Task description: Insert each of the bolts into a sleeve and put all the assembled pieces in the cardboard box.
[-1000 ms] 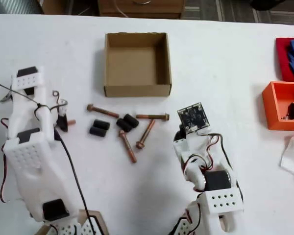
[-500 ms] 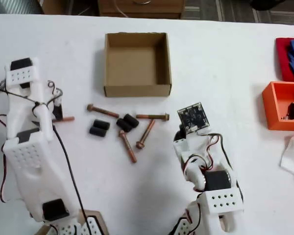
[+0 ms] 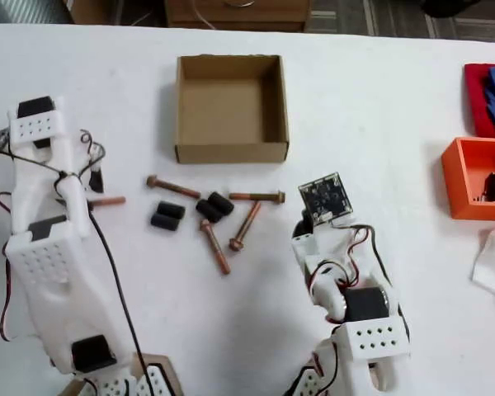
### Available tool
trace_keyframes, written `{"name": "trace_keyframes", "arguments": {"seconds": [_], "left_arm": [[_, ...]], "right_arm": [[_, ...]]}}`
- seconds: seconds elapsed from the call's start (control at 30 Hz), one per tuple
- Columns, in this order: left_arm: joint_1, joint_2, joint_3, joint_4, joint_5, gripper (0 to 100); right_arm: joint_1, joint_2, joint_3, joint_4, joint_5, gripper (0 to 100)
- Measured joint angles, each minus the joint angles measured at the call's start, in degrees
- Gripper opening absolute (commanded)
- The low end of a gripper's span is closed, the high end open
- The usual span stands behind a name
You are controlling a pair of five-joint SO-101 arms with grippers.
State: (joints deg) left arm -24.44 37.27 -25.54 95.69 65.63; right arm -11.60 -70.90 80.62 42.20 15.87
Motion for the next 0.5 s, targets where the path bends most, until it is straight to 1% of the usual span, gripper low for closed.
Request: {"name": "trace_keyframes", "arguments": {"seconds": [0.13, 0.27, 0.37, 0.5], "left_arm": [[0.0, 0.0, 0.4, -0.1, 0.0, 17], [0.0, 0.0, 3.5, -2.7, 0.3, 17], [0.0, 1.6, 5.0, -5.5, 2.5, 17], [0.0, 3.5, 4.0, -5.7, 4.0, 17]], "right_arm": [[0.0, 0.0, 0.0, 0.0, 0.0, 2.3], [0.0, 0.0, 0.0, 0.0, 0.0, 2.3], [0.0, 0.0, 0.0, 0.0, 0.0, 2.3], [0.0, 0.0, 0.0, 0.0, 0.0, 2.3]]}}
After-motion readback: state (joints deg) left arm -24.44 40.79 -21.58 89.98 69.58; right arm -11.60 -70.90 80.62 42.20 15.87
